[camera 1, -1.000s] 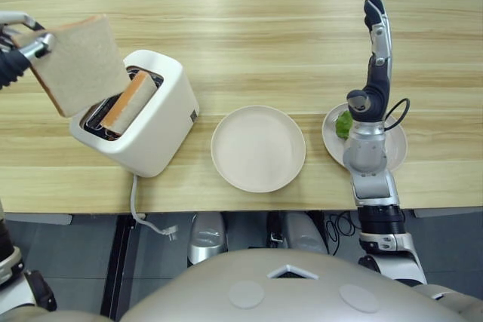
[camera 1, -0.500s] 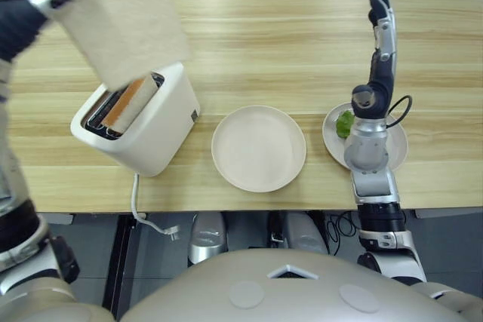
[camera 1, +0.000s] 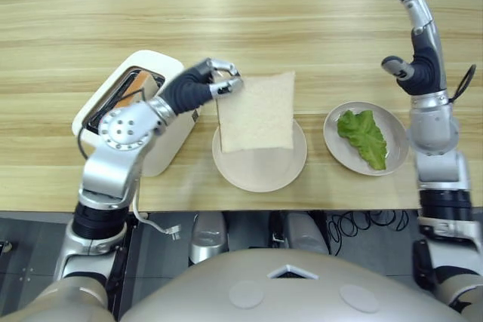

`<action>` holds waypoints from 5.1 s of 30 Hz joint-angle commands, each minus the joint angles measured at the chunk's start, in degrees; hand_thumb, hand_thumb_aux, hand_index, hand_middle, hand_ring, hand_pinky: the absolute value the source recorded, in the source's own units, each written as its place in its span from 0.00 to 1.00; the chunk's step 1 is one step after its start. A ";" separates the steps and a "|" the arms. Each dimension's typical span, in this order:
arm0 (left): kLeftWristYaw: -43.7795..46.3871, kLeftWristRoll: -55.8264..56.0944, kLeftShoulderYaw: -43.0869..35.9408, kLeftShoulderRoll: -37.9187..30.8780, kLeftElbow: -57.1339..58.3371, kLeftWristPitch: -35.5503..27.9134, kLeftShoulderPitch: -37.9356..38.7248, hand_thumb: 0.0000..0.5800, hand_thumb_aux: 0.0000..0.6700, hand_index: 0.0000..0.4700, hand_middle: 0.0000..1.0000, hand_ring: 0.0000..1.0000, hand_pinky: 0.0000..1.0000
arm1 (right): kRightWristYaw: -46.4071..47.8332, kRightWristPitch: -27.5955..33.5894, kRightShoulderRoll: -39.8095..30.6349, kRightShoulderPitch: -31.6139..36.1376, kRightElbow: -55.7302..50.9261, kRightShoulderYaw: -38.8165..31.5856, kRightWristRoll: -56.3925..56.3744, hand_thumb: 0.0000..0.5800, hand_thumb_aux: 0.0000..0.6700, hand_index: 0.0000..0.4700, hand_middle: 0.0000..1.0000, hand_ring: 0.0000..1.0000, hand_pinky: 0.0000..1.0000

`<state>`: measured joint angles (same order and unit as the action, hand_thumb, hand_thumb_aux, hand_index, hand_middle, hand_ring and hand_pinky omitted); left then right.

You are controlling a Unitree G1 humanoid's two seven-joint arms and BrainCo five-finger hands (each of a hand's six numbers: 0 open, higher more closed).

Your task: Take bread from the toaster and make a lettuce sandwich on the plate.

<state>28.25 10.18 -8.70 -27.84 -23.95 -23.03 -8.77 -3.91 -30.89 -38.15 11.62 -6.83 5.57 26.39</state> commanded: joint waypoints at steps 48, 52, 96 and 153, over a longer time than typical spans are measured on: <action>-6.87 -28.66 -7.01 3.46 27.74 26.66 -3.90 0.00 0.00 0.00 0.00 0.00 0.00 | -14.85 2.96 -17.33 0.06 -27.48 -28.64 34.33 1.00 1.00 0.98 0.00 0.00 0.00; -7.07 -28.52 -5.67 2.88 22.79 25.84 -2.79 0.00 0.00 0.00 0.00 0.00 0.00 | -16.95 2.38 -16.54 0.50 -28.22 -28.74 33.73 1.00 1.00 0.98 0.00 0.00 0.00; -8.65 -19.44 19.95 -1.67 -1.20 18.10 1.28 0.00 0.00 0.00 0.00 0.00 0.00 | -14.75 -6.42 3.31 10.44 -7.77 -40.22 38.76 1.00 1.00 0.98 1.00 1.00 1.00; -3.19 -41.36 24.36 -24.26 10.10 26.69 22.58 0.00 0.00 0.00 0.00 0.00 0.00 | -15.21 2.78 -2.90 3.08 9.44 -25.94 33.59 0.00 0.00 0.00 0.00 0.00 0.00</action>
<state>25.53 -30.57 17.51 -52.49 -16.03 3.17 14.31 -19.23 -28.10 -40.68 15.14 1.87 -21.51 60.50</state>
